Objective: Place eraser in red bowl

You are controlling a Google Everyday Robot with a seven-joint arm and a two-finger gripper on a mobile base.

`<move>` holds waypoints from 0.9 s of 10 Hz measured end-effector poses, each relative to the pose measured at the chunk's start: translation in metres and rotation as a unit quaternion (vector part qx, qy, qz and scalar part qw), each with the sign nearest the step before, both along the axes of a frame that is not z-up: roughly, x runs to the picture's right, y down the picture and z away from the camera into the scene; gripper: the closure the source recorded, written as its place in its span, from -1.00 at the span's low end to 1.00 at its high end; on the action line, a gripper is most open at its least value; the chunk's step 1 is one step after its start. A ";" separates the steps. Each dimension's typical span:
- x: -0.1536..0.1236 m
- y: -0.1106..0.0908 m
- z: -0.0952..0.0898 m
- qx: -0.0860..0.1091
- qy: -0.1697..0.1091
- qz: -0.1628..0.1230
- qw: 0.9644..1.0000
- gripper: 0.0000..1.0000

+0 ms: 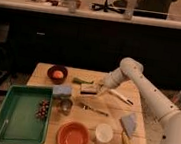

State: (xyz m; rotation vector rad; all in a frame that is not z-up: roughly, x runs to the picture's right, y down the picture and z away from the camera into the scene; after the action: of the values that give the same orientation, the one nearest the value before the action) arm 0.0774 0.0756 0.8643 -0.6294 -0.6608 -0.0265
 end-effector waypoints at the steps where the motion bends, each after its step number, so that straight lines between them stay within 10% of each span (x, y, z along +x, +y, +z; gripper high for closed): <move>1: -0.002 -0.004 -0.007 0.008 -0.018 -0.012 1.000 1.00; 9: -0.042 0.018 -0.061 0.033 -0.119 -0.130 0.984 1.00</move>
State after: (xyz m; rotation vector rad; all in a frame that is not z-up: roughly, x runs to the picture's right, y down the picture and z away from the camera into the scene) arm 0.0358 0.0934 0.8034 -0.6519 -0.8014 -0.3711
